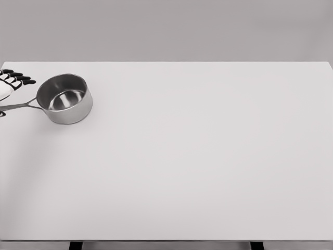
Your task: Rotate pot handle
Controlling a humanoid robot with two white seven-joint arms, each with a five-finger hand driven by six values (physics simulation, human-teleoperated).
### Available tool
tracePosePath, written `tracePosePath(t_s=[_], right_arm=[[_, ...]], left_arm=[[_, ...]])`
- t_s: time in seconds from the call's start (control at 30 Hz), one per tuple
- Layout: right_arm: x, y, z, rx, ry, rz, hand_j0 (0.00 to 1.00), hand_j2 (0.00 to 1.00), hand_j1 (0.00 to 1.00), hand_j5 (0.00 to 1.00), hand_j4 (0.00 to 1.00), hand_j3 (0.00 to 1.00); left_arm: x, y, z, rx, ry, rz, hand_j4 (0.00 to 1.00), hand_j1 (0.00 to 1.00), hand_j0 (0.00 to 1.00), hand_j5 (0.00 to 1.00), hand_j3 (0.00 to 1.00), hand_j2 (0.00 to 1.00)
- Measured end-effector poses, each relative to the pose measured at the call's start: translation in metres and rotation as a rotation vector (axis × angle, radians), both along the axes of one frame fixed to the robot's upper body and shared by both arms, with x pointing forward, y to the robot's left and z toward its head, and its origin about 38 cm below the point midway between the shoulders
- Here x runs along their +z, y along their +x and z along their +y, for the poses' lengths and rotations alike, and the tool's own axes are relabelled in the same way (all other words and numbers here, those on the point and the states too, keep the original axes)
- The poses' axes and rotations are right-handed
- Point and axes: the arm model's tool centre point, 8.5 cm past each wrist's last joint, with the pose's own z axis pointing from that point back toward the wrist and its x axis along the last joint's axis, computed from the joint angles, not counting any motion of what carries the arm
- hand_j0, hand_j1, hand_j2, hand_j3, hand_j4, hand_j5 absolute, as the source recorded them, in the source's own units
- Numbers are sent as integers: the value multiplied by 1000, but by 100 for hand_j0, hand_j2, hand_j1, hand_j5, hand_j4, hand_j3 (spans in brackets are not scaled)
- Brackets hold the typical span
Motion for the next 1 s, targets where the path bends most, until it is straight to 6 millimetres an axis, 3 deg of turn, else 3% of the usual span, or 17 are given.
tracePosePath(t_s=[1.0], right_arm=[[0,-1,0,0,0,1,100,100,100,100,100,100]], left_arm=[[-11,27,19,116,-92,5,100,100,100,100,100,100]])
